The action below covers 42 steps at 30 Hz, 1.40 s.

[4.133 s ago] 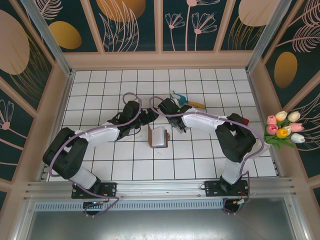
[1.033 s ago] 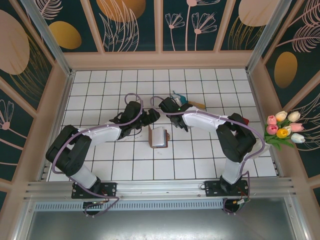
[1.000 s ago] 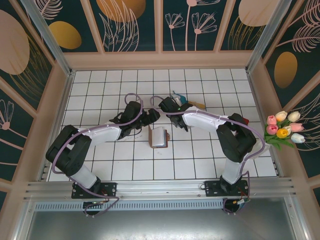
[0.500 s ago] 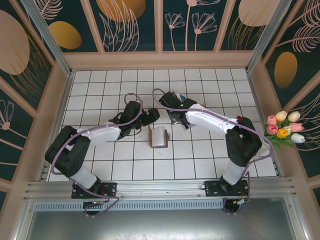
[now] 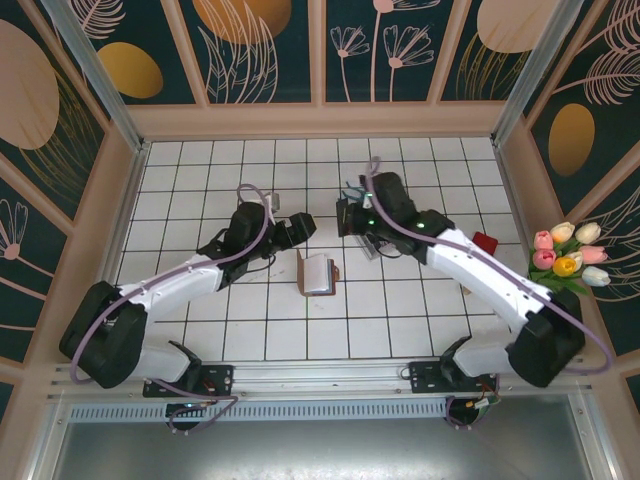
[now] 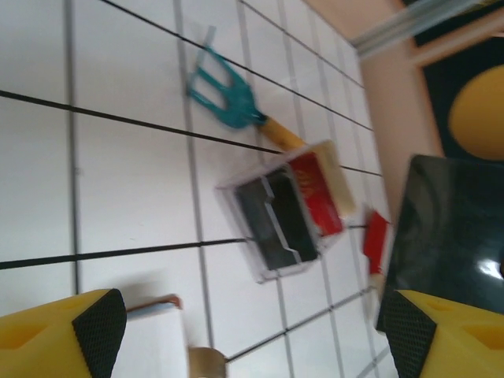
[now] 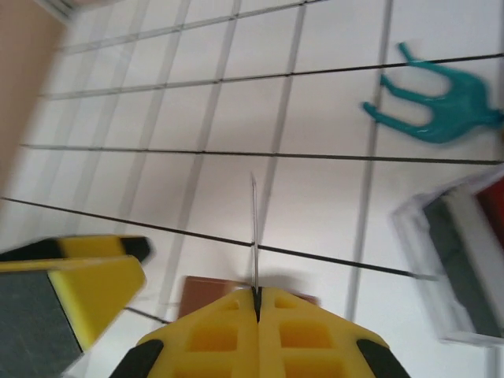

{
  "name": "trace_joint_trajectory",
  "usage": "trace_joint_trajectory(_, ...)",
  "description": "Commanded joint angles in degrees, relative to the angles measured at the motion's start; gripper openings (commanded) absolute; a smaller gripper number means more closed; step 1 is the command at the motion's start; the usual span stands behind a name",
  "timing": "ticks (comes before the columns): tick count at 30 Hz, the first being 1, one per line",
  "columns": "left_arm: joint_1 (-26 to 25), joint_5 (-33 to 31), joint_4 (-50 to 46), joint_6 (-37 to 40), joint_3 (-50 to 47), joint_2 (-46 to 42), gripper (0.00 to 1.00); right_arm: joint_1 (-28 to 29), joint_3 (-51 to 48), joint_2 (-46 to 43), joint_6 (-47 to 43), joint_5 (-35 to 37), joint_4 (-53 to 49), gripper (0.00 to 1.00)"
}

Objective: Put the credit cards into the card holder
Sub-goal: Pick up the credit card from the storage box.

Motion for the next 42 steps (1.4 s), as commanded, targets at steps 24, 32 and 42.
trace_joint_trajectory(24,2.87,25.11,35.41,-15.56,0.54,3.92,0.01,-12.56,-11.93,-4.02,15.67,-40.97,31.67,0.07)
trace_joint_trajectory(32,2.88,27.0,36.37,-16.26,0.84,4.81,0.0,-12.65,-11.77,-2.4,15.25,-45.87,34.21,0.17)
trace_joint_trajectory(42,3.26,22.57,22.42,-10.47,1.06,2.73,0.51,-12.3,-9.54,-3.85,7.07,-35.04,20.4,0.04)
